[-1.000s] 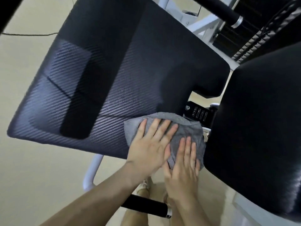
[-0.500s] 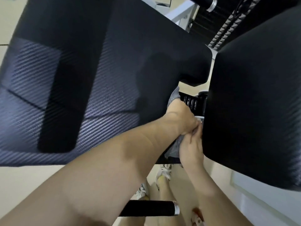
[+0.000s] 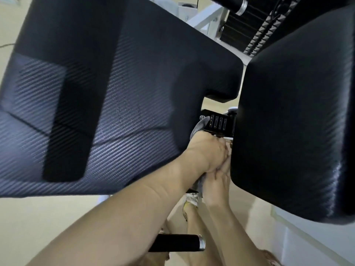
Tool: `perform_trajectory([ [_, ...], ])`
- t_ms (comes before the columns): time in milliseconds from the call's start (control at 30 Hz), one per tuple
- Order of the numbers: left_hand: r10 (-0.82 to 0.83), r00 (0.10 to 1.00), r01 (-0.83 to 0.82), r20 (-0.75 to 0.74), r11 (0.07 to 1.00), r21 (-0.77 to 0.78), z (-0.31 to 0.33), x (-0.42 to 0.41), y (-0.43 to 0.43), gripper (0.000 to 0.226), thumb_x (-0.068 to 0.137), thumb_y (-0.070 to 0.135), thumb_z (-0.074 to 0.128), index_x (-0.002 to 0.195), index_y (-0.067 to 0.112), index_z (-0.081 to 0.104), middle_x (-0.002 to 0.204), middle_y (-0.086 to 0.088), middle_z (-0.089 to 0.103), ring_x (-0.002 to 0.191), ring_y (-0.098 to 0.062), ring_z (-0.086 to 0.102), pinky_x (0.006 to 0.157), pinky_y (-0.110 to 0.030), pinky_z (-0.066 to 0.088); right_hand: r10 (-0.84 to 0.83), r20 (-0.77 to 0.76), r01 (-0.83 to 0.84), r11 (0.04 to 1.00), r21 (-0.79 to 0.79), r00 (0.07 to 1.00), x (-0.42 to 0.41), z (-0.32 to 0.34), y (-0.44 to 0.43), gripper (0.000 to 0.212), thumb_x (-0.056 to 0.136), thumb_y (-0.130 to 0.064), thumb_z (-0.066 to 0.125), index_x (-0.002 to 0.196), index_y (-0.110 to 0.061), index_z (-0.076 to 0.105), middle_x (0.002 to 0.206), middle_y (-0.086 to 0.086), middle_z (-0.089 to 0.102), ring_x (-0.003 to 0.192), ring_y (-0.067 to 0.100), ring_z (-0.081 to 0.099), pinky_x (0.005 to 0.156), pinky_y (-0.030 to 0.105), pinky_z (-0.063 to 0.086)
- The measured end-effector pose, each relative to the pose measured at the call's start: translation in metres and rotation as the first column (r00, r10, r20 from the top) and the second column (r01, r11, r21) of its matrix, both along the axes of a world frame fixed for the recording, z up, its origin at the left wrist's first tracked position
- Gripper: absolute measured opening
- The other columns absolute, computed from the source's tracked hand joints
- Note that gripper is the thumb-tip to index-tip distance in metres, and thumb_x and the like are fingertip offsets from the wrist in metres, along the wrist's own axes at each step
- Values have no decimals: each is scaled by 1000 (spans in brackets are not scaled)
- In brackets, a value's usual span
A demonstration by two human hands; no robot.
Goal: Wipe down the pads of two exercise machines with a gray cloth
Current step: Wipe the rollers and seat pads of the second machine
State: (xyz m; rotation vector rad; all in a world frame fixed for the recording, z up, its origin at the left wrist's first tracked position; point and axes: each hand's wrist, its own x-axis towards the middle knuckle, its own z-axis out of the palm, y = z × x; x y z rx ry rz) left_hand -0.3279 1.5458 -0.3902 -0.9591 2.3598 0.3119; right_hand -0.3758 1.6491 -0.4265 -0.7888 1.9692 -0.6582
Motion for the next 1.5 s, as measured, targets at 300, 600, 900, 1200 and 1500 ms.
perform_trajectory([
  [300, 119, 936, -155, -332, 984, -86, 3, 87, 89, 55, 99, 28, 18, 153, 16, 19, 160, 2, 7, 148, -14, 9, 111, -29, 24, 594, -323, -577, 801, 159, 736, 38, 28, 62, 78, 79, -51, 4, 137, -17, -34, 147, -4, -40, 137, 10, -40, 115, 34, -21],
  [600, 108, 942, -183, -319, 959, -217, 2, 90, 14, 51, 98, 36, 26, 139, 17, 49, 151, -2, 41, 142, -21, 33, 103, -40, 29, 555, -488, -581, 806, 116, 673, 36, 11, -10, 76, 88, -47, 14, 152, -12, -10, 163, 2, -5, 148, 14, -14, 117, 43, -5],
  [900, 123, 939, -235, -321, 911, -340, 1, 86, -71, 60, 98, 41, 22, 153, 17, 18, 161, 2, 15, 148, -14, 15, 114, -35, 16, 310, -322, -347, 936, -63, 894, 47, 10, -105, 50, 99, -22, 26, 147, -10, 31, 155, 8, 33, 147, 19, 18, 118, 36, 16],
  [1200, 231, 906, -361, -356, 860, -360, 3, 93, -84, 60, 99, 38, 20, 152, 10, 22, 159, -8, 21, 147, -23, 18, 116, -40, 16, 148, -56, -151, 987, -51, 987, 44, 24, -140, 44, 101, -31, 38, 139, -9, 39, 134, 16, 55, 120, 33, 52, 77, 25, 32],
  [1500, 274, 773, -497, -571, 822, -278, 1, 89, 26, 28, 88, 22, 50, 107, 16, 70, 117, -1, 69, 112, -23, 61, 83, -33, 52, 508, -339, -515, 854, 77, 792, 19, 54, -67, 39, 93, -11, 45, 131, -10, 52, 127, 15, 61, 120, 34, 53, 97, 37, 40],
])
